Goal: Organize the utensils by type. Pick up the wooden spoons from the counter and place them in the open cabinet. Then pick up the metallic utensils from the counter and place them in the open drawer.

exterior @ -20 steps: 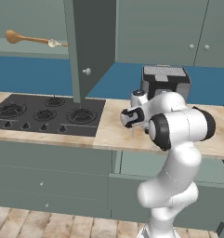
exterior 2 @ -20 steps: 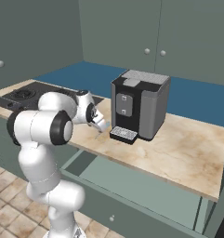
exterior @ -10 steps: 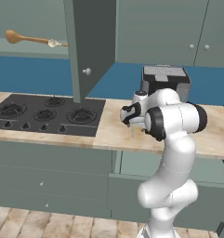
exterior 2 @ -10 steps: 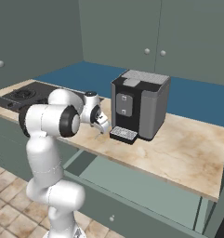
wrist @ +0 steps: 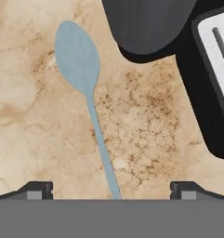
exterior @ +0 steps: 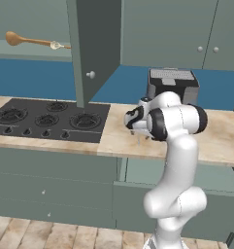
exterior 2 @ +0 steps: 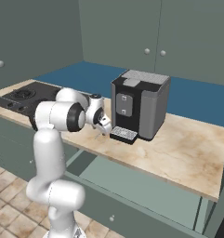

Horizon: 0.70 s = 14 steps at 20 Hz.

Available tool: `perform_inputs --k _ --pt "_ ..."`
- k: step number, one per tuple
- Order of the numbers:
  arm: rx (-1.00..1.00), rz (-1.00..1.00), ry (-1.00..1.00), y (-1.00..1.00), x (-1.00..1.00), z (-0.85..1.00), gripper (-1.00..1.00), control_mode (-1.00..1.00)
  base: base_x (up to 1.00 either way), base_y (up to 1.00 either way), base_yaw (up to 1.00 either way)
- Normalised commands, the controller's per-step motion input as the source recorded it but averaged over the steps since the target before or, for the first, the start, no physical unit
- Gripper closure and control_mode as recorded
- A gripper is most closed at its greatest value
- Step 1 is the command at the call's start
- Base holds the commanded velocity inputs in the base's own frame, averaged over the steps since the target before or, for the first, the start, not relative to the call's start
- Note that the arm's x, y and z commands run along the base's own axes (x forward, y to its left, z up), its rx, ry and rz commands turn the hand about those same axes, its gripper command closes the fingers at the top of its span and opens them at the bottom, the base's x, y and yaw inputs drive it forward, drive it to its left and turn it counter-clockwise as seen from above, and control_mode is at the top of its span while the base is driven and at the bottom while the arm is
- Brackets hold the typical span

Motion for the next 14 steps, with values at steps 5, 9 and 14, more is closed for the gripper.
perform_inputs --k 5,9,14 --pt "0.00 0.00 0.03 0.00 0.26 -0.31 -1.00 -1.00 0.00 0.00 0.00" --pt "0.00 0.00 0.00 0.00 0.31 -0.25 -1.00 -1.00 0.00 0.00 0.00" --pt "0.00 0.00 0.00 -0.02 0.30 -0.27 -1.00 -1.00 0.00 0.00 0.00"
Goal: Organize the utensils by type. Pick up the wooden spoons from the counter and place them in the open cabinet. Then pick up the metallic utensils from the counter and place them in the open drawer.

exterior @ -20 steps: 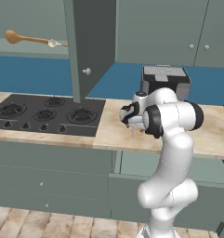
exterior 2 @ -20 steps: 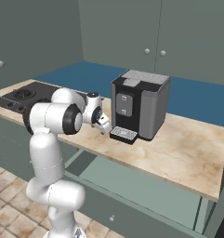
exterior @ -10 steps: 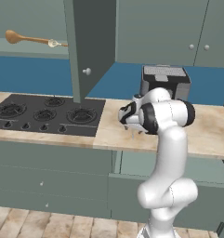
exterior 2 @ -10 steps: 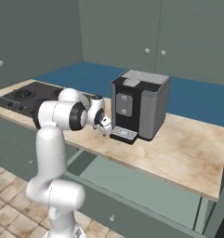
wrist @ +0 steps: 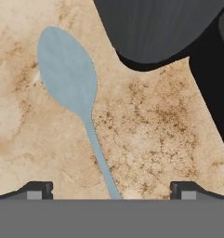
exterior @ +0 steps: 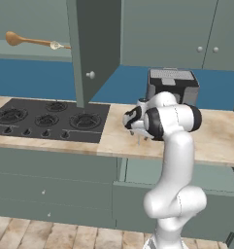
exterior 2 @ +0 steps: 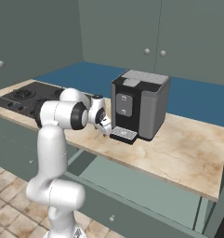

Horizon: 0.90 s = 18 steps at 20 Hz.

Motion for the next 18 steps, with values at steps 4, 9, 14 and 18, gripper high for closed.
perform_inputs --k 4,9,14,18 --pt "0.00 0.00 0.00 0.00 0.28 -0.35 -1.00 -1.00 0.00 0.00 0.00" --pt "0.00 0.00 0.02 0.00 0.19 -0.44 -1.00 -1.00 0.00 0.00 0.00" --pt "0.00 0.00 0.10 0.00 0.17 -0.63 1.00 -1.00 0.00 0.00 0.00" --pt "0.00 0.00 0.11 0.05 0.11 -0.73 1.00 -1.00 0.00 0.00 0.00"
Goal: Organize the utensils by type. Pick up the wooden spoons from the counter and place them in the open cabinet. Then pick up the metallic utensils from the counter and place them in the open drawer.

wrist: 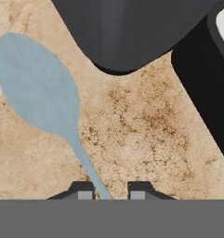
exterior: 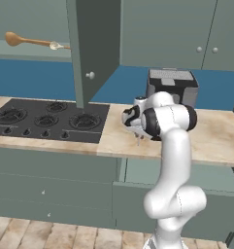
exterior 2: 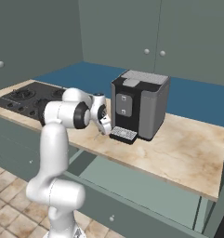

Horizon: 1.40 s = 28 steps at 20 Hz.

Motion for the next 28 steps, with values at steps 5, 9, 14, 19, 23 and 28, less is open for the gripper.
perform_inputs --k 5,9,14,19,23,28 --pt "0.01 0.00 0.06 0.14 0.00 -0.72 1.00 -1.00 0.00 0.00 0.00" --pt "0.00 0.00 0.08 0.29 0.07 -0.47 1.00 -1.00 0.00 0.00 0.00" --pt "0.00 0.00 0.04 0.14 -0.23 -0.11 1.00 -1.00 0.00 0.00 0.00" --pt "0.00 0.00 0.00 0.02 -0.71 0.10 1.00 -1.00 0.00 0.00 0.00" --pt "0.00 0.00 -0.06 0.00 -0.63 0.32 1.00 -1.00 0.00 0.00 0.00" --pt "0.00 -0.02 -0.13 0.06 -0.73 0.38 1.00 -1.00 0.00 0.00 0.00"
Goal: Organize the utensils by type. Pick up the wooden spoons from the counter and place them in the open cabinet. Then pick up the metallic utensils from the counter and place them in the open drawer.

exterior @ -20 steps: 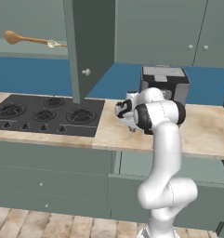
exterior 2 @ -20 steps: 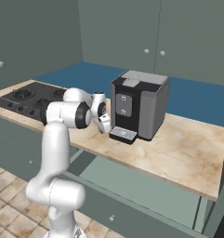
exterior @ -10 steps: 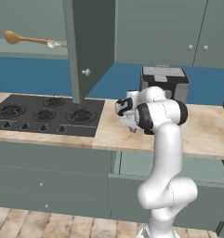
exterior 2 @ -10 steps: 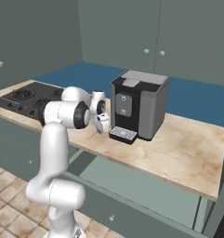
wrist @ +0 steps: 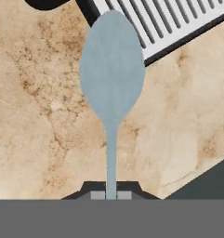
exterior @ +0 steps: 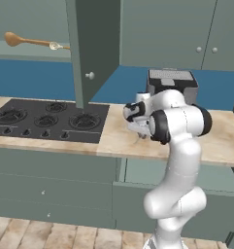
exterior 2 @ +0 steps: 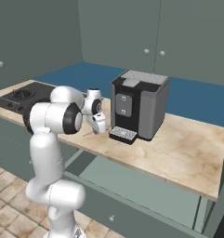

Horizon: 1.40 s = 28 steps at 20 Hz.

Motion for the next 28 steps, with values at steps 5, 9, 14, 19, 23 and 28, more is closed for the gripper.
perform_inputs --k 5,9,14,19,23,28 --pt "0.00 -0.04 -0.19 0.08 -0.82 0.26 1.00 -1.00 0.00 0.00 0.00" --pt "0.00 -0.04 -0.19 0.09 -0.77 0.29 1.00 -1.00 0.00 0.00 0.00" --pt "0.00 -0.14 -0.08 -0.08 -0.61 0.37 1.00 -1.00 0.00 0.00 0.00" --pt "0.00 -0.34 0.04 -0.54 -0.53 0.22 1.00 -1.00 0.00 0.00 0.00" --pt "0.05 -0.30 0.07 -0.74 -0.54 0.08 1.00 -1.00 0.00 0.00 0.00" --pt "0.11 -0.19 0.00 -0.83 -0.61 0.00 1.00 -1.00 0.00 0.00 0.00"
